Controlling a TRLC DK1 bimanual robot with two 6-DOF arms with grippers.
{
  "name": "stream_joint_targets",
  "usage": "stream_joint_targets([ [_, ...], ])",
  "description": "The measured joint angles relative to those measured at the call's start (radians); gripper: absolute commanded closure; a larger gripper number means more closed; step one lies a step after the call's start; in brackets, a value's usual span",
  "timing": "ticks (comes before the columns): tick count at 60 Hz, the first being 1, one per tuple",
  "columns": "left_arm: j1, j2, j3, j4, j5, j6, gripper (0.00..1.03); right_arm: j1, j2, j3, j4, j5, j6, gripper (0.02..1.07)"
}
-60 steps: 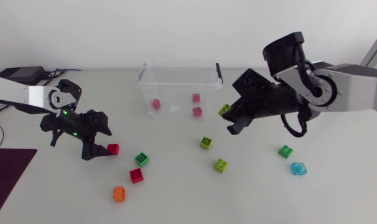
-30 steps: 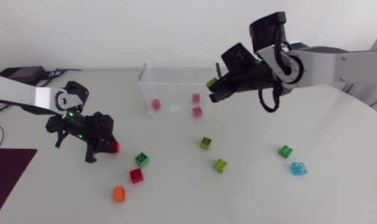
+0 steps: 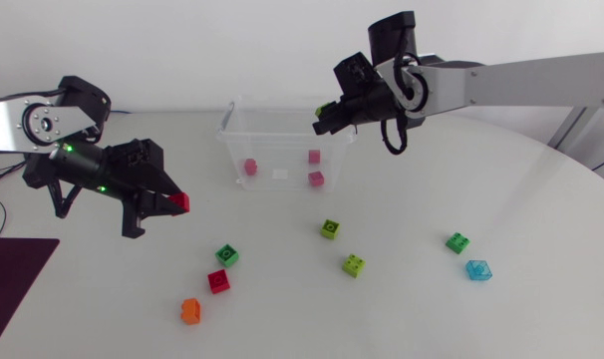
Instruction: Pick up the duplo bricks and place them in the container
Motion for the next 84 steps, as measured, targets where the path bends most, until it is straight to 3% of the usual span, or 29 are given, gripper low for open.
stream_joint_targets([
  [1, -0.007, -0.005, 0.009, 0.000, 0.003, -0.018, 0.90, 0.000, 0.014, 0.014, -0.003, 0.005, 0.002, 0.29],
  [2, -0.010, -0.007, 0.013, 0.001, 0.004, -0.028, 0.90, 0.000, 0.020, 0.021, -0.004, 0.006, 0.003, 0.24],
  [10, -0.053, -0.009, 0.059, 0.057, 0.018, -0.146, 0.90, 0.000, 0.039, 0.037, -0.012, 0.018, 0.004, 0.08],
  [21, -0.119, -0.009, 0.118, 0.278, 0.020, -0.404, 0.90, -0.005, -0.004, 0.007, -0.013, 0.032, 0.004, 0.08],
  [28, -0.157, 0.028, 0.197, 0.361, 0.024, -0.537, 0.90, -0.023, -0.117, -0.093, -0.008, 0.032, 0.004, 0.08],
  [55, -0.238, 0.304, 0.366, 0.559, -0.107, -0.737, 0.89, -0.192, -0.481, -0.546, -0.013, 0.008, -0.042, 0.08],
  [60, -0.247, 0.343, 0.400, 0.566, -0.151, -0.747, 0.74, -0.237, -0.536, -0.599, -0.030, 0.001, -0.058, 0.08],
  [61, -0.249, 0.347, 0.404, 0.566, -0.152, -0.750, 0.60, -0.243, -0.542, -0.605, -0.033, 0.001, -0.059, 0.08],
  [63, -0.253, 0.360, 0.416, 0.566, -0.167, -0.761, 0.51, -0.263, -0.561, -0.625, -0.038, 0.001, -0.066, 0.08],
  [65, -0.257, 0.370, 0.427, 0.566, -0.174, -0.771, 0.18, -0.282, -0.578, -0.646, -0.047, 0.001, -0.074, 0.08],
  [68, -0.259, 0.377, 0.437, 0.566, -0.181, -0.785, 0.08, -0.309, -0.597, -0.678, -0.062, -0.003, -0.089, 0.08],
  [84, -0.243, 0.320, 0.413, 0.559, -0.200, -0.794, 0.06, -0.484, -0.595, -0.742, -0.104, -0.060, -0.192, 0.08],
])
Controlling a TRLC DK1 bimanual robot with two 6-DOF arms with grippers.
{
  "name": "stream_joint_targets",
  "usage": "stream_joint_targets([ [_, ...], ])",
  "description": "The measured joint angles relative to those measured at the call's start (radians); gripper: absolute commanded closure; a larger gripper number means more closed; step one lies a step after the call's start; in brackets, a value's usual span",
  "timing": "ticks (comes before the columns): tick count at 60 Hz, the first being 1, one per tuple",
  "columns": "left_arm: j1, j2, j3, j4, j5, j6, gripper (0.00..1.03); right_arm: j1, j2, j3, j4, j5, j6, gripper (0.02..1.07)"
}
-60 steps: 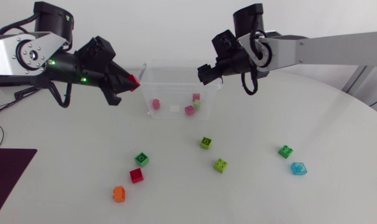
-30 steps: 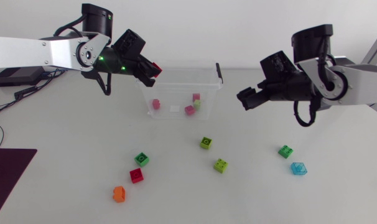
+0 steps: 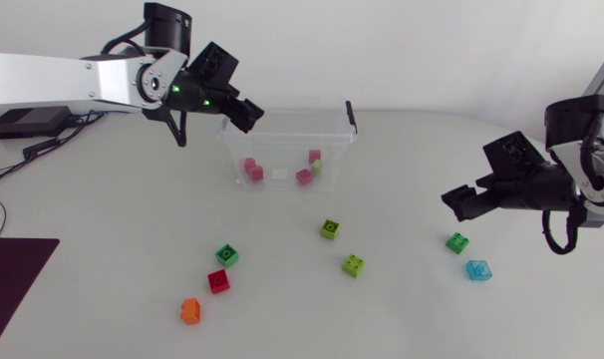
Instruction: Pick up the duplo bricks and place them in the container
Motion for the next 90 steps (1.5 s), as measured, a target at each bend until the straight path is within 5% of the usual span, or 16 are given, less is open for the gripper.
stream_joint_targets([
  [14, 0.047, -0.272, -0.155, -0.143, -0.003, 0.033, 0.06, -0.100, 0.113, -0.011, -0.007, -0.022, -0.103, 0.08],
  [34, 0.048, -0.615, -0.554, -0.399, -0.002, 0.254, 0.06, -0.156, 0.274, -0.018, -0.007, -0.043, -0.242, 0.12],
  [48, 0.048, -0.700, -0.733, -0.459, -0.002, 0.348, 0.06, -0.156, 0.344, -0.019, 0.012, -0.044, -0.286, 0.17],
  [60, 0.045, -0.727, -0.842, -0.474, 0.007, 0.426, 0.07, -0.156, 0.389, -0.017, 0.056, -0.055, -0.305, 0.53],
  [65, 0.045, -0.726, -0.858, -0.480, 0.016, 0.457, 0.07, -0.149, 0.397, -0.009, 0.062, -0.054, -0.317, 0.76],
  [90, -0.019, -0.657, -0.884, -0.571, 0.023, 0.597, 0.07, -0.037, 0.311, 0.142, -0.287, 0.043, -0.386, 0.80],
])
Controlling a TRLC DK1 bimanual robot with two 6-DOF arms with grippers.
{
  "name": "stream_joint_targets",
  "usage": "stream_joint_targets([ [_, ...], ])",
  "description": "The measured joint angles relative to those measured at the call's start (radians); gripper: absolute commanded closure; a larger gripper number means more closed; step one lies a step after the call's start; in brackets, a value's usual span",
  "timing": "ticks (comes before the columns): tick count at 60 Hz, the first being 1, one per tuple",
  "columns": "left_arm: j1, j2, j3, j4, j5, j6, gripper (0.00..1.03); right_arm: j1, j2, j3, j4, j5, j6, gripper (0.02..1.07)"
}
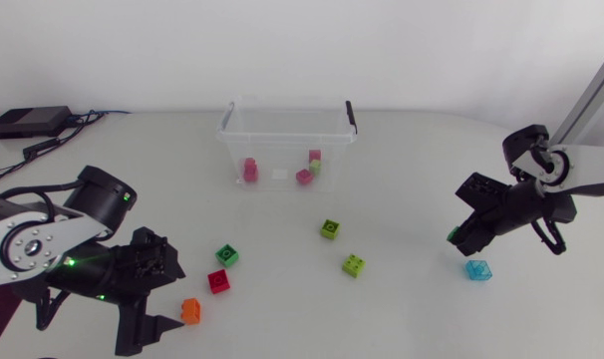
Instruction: Pick up the duplo bricks and place them in the container
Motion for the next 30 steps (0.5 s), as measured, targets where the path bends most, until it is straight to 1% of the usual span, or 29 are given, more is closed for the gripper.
stream_joint_targets([
  [8, -0.022, 0.074, -0.007, -0.003, 0.000, 0.011, 0.08, 0.070, -0.100, 0.051, -0.082, 0.016, 0.009, 0.80],
  [13, -0.034, 0.117, -0.007, -0.002, 0.000, 0.011, 0.09, 0.111, -0.138, 0.086, -0.131, 0.024, 0.027, 0.80],
  [16, -0.040, 0.143, -0.007, 0.004, 0.000, 0.011, 0.12, 0.137, -0.159, 0.109, -0.159, 0.024, 0.037, 0.80],
  [20, -0.043, 0.181, -0.005, 0.016, 0.000, 0.010, 0.12, 0.175, -0.182, 0.148, -0.196, 0.026, 0.054, 0.80],
  [21, -0.043, 0.193, -0.002, 0.019, 0.000, 0.010, 0.13, 0.187, -0.187, 0.160, -0.203, 0.027, 0.062, 0.80],
  [22, -0.043, 0.200, 0.000, 0.021, 0.000, 0.010, 0.17, 0.196, -0.190, 0.169, -0.207, 0.027, 0.067, 0.80],
  [24, -0.043, 0.218, 0.006, 0.027, 0.000, 0.010, 0.18, 0.216, -0.196, 0.187, -0.214, 0.029, 0.079, 0.80],
  [26, -0.043, 0.232, 0.013, 0.034, 0.000, 0.006, 0.22, 0.232, -0.199, 0.201, -0.218, 0.030, 0.086, 0.80],
  [27, -0.043, 0.240, 0.018, 0.035, 0.000, 0.005, 0.22, 0.246, -0.201, 0.210, -0.219, 0.031, 0.096, 0.80],
  [30, -0.043, 0.261, 0.032, 0.042, 0.000, -0.009, 0.31, 0.281, -0.201, 0.239, -0.221, 0.031, 0.119, 0.79],
])
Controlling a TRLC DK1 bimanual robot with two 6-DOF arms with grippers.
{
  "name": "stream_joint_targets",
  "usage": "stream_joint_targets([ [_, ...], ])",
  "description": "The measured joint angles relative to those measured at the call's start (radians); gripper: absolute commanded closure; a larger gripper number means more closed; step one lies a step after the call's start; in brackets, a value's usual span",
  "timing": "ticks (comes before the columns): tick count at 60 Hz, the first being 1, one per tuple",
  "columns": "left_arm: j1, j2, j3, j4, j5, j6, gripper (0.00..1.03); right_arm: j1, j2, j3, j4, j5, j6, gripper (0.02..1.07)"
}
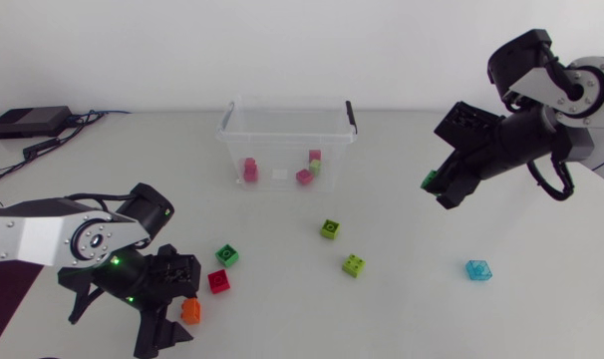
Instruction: Pick up the duplo bricks and place them in the container
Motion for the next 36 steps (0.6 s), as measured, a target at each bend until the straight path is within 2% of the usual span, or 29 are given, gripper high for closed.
stream_joint_targets([
  [2, 0.000, 0.018, 0.011, 0.002, 0.000, -0.008, 0.37, 0.025, 0.000, 0.016, 0.000, 0.000, 0.018, 0.79],
  [3, 0.000, 0.023, 0.014, 0.003, 0.000, -0.008, 0.45, 0.033, 0.000, 0.023, 0.000, 0.000, 0.025, 0.79],
  [4, 0.000, 0.029, 0.018, 0.005, 0.000, -0.010, 0.48, 0.041, 0.000, 0.028, 0.000, 0.000, 0.032, 0.79],
  [6, 0.000, 0.042, 0.024, 0.008, 0.000, -0.016, 0.61, 0.061, 0.002, 0.046, 0.002, -0.001, 0.048, 0.79],
  [8, 0.000, 0.050, 0.029, 0.008, 0.000, -0.026, 0.82, 0.083, 0.005, 0.071, 0.009, -0.002, 0.069, 0.79],
  [9, 0.000, 0.052, 0.031, 0.008, 0.000, -0.027, 0.87, 0.089, 0.006, 0.079, 0.014, -0.005, 0.075, 0.79],
  [23, 0.001, 0.038, 0.044, 0.007, 0.000, -0.062, 0.88, 0.188, 0.116, 0.218, 0.137, -0.013, 0.192, 0.79],
  [36, 0.031, -0.085, 0.046, -0.004, 0.000, -0.084, 0.88, 0.237, 0.275, 0.344, 0.253, -0.017, 0.270, 0.79],
])
